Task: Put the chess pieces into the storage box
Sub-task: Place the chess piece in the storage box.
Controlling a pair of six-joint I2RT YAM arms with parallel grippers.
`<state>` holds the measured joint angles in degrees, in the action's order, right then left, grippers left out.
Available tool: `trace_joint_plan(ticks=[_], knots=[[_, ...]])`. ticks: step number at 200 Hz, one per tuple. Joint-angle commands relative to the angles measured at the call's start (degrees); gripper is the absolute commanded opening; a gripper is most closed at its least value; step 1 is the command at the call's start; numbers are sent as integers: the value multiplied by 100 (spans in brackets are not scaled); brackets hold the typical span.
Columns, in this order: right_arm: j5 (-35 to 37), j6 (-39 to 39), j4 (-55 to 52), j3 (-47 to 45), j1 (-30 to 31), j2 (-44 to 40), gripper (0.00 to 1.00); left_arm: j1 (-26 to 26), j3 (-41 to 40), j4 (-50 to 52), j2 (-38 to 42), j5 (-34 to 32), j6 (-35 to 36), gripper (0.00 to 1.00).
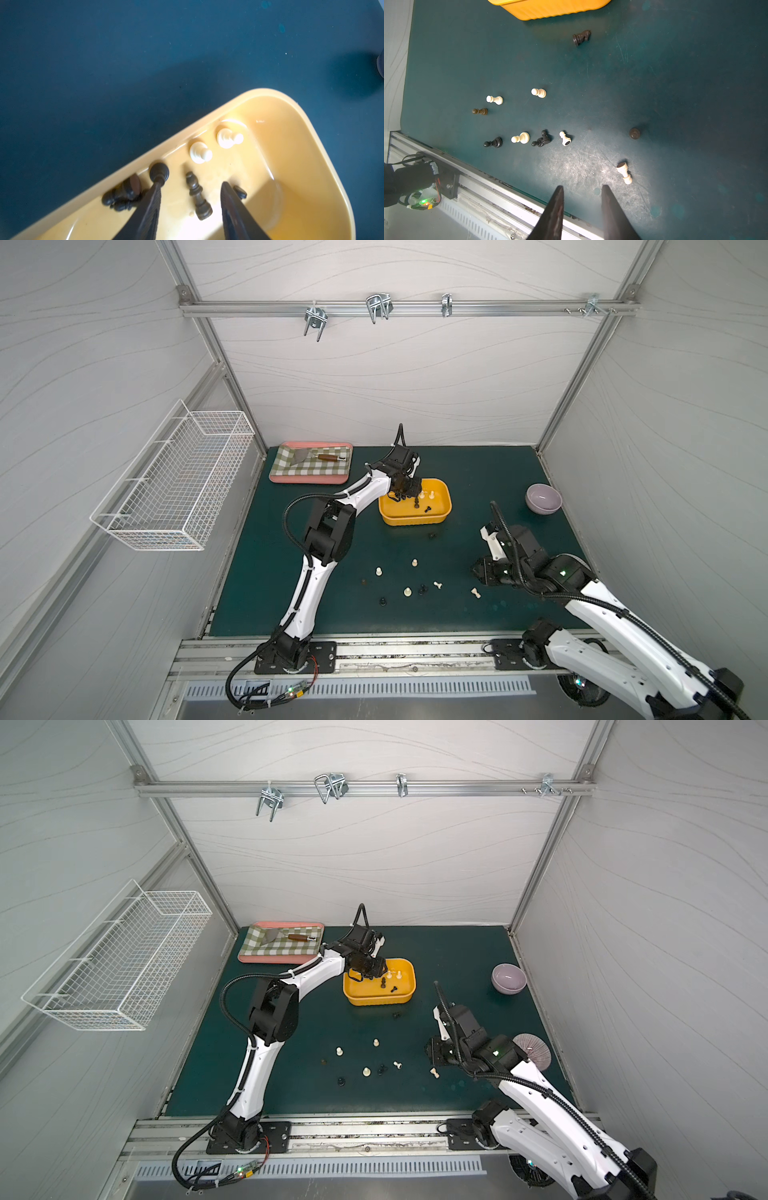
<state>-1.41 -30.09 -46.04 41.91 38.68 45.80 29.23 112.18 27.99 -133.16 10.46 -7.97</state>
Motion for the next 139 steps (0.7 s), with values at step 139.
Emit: trace_joint_plan(ticks=[139], knots=[[172, -112, -151, -2, 236, 90, 33, -300, -1263, -517, 2088, 46, -57, 51]])
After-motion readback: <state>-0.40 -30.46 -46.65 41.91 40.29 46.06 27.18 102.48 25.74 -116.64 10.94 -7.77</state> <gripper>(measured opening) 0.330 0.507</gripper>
